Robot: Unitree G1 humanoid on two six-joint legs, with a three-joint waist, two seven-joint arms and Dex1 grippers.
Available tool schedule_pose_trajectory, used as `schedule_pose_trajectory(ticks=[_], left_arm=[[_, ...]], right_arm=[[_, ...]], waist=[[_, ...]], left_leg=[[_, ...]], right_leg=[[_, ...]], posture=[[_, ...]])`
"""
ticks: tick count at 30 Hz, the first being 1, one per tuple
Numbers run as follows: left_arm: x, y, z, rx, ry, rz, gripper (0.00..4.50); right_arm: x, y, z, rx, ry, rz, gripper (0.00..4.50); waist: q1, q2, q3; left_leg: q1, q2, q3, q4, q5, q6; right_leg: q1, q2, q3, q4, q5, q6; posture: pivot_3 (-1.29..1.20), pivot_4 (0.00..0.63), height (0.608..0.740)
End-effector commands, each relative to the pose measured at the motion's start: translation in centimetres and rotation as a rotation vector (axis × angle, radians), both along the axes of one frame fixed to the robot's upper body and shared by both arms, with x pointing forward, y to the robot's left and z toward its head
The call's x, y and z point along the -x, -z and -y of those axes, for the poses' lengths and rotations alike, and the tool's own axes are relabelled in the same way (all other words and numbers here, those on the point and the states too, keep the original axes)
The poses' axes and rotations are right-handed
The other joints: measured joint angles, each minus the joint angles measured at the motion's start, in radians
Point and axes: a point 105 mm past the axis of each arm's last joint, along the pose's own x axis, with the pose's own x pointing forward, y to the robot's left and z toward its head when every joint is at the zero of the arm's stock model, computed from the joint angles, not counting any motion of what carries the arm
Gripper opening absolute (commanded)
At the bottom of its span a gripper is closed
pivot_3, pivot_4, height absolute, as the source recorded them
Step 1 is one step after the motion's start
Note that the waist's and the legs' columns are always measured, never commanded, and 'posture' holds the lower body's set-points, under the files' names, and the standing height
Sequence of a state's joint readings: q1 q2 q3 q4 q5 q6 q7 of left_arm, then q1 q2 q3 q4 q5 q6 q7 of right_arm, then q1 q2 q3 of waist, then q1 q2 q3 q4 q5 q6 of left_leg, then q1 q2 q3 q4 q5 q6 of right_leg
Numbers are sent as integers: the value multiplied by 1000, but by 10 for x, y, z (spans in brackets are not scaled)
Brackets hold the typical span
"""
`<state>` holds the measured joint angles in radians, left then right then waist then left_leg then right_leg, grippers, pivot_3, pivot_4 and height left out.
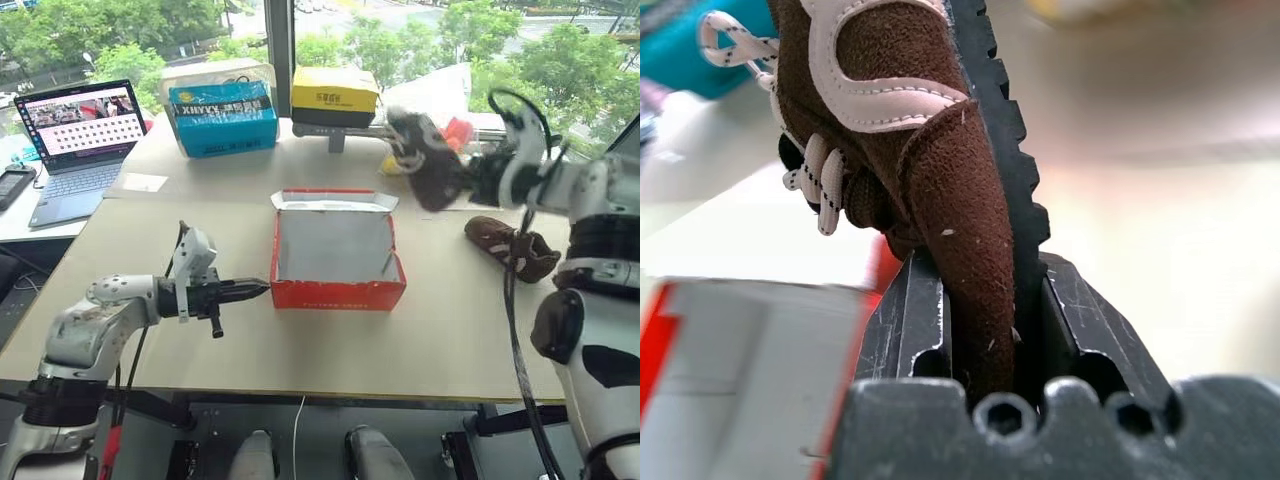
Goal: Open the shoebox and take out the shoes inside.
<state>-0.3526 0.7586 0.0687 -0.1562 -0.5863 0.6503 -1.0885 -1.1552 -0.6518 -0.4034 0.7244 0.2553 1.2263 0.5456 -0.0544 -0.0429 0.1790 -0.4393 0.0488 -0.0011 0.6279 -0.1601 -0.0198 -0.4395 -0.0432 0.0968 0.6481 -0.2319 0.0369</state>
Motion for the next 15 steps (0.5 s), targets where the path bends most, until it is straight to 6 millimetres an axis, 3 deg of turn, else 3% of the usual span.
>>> schedule_pose_trajectory(ticks=[1,4,8,15], left_arm=[[0,-9,2,4,15,52,0],[-1,-9,2,5,20,55,0],[-2,-9,2,4,20,57,0],[-2,-10,0,5,18,60,0]], right_arm=[[2,-3,12,-27,51,16,768],[10,31,33,-78,136,-80,768],[13,51,34,-134,149,-129,768],[22,86,57,-163,275,-215,768]], waist=[[-10,1,1],[-15,1,1],[-15,2,1],[-17,2,1]], left_leg=[[0,0,0,0,0,0],[0,0,0,0,0,0],[0,-1,0,1,0,0],[1,-1,0,4,0,0]], right_leg=[[0,0,0,0,0,0],[1,0,1,0,0,0],[1,0,1,0,1,1],[3,0,1,0,0,7]], posture=[[0,150,716],[0,150,716],[0,150,716],[0,150,716]])
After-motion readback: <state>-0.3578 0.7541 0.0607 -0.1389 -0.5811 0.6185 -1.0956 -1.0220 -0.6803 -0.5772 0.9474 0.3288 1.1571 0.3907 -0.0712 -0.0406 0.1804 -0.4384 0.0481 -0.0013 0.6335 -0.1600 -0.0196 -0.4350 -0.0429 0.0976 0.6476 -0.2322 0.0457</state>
